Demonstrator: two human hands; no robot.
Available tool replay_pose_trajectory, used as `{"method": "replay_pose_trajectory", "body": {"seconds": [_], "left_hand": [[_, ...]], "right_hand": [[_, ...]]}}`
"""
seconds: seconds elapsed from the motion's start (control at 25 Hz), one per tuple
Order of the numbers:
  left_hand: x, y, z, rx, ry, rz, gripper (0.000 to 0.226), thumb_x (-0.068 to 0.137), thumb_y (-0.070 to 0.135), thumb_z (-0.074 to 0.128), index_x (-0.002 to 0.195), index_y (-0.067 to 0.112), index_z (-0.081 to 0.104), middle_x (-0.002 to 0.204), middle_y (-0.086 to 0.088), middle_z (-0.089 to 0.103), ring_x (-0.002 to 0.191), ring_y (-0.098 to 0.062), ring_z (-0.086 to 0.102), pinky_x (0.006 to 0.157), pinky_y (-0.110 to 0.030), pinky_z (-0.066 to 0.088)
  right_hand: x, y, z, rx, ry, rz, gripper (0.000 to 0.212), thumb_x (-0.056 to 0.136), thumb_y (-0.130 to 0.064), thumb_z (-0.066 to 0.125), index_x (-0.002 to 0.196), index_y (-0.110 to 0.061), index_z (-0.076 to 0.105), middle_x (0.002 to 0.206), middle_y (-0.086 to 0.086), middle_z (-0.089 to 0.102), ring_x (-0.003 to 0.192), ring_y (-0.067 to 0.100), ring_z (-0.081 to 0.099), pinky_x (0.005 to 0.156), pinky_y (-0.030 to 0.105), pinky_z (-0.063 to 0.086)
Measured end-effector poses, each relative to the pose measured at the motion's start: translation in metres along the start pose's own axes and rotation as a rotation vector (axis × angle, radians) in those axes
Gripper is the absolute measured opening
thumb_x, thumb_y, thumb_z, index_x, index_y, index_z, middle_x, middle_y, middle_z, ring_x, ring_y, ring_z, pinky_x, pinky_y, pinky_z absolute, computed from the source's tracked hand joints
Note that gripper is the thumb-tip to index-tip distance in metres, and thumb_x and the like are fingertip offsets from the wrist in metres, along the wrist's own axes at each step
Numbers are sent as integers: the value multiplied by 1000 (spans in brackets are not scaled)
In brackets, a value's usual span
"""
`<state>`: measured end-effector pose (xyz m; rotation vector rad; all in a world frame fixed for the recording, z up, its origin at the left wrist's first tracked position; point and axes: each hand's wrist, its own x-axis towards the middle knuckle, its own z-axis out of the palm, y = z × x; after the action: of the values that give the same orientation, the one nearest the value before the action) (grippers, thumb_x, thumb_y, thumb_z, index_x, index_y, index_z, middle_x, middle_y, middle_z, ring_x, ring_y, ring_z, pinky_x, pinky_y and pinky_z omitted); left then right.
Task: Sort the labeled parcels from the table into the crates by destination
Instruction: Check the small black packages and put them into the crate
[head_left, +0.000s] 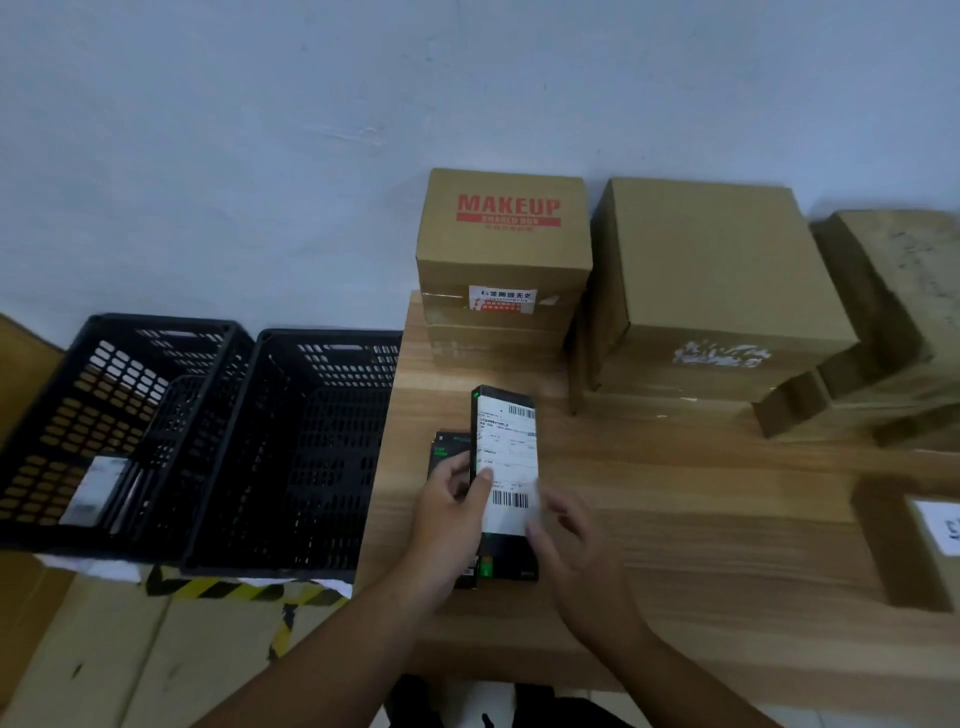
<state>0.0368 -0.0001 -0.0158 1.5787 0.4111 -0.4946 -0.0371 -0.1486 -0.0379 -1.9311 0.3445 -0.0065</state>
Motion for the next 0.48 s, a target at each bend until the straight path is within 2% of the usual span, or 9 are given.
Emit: {"method": "replay_pose_trajectory", "body": {"seconds": [0.08,0.16,0.24,0.4,0.48], "left_hand": [[-8,1,-3,-35,25,10,29,99,30,61,127,26,58,103,7,77,89,-11,75,74,-39,63],[-15,-2,-4,-69,48,18,27,98,31,62,125,26,59,101,7,77,89,-12,75,70,-37,63],[-22,-7,-6,-107,88,20,25,98,32,63,123,26,60,99,9,78,88,-12,75,66,-31,61],[-39,-24,-38,-105,242,22,24,100,44,55,116,29,65,104,7,76,95,-11,73,84,-39,60],[-58,-36,-70,24,378,83,19,99,47,55,113,37,63,108,14,72,96,-5,69,83,-33,57]], "right_hand": [[6,2,-10,226,-49,212,43,93,-25,73,131,-38,57,124,-15,65,113,6,64,91,30,57],[12,5,-14,406,-149,280,39,93,-16,72,130,-28,65,117,-4,76,106,13,72,85,35,62],[16,4,-16,478,-217,285,38,92,-8,71,129,-17,67,111,0,78,104,17,74,84,35,63],[23,-6,-8,425,-326,221,39,91,-11,72,128,-24,69,113,-7,77,104,13,74,80,31,62],[27,-16,9,403,-404,175,37,91,-8,72,126,-22,70,110,-6,78,101,14,75,79,31,63]]}}
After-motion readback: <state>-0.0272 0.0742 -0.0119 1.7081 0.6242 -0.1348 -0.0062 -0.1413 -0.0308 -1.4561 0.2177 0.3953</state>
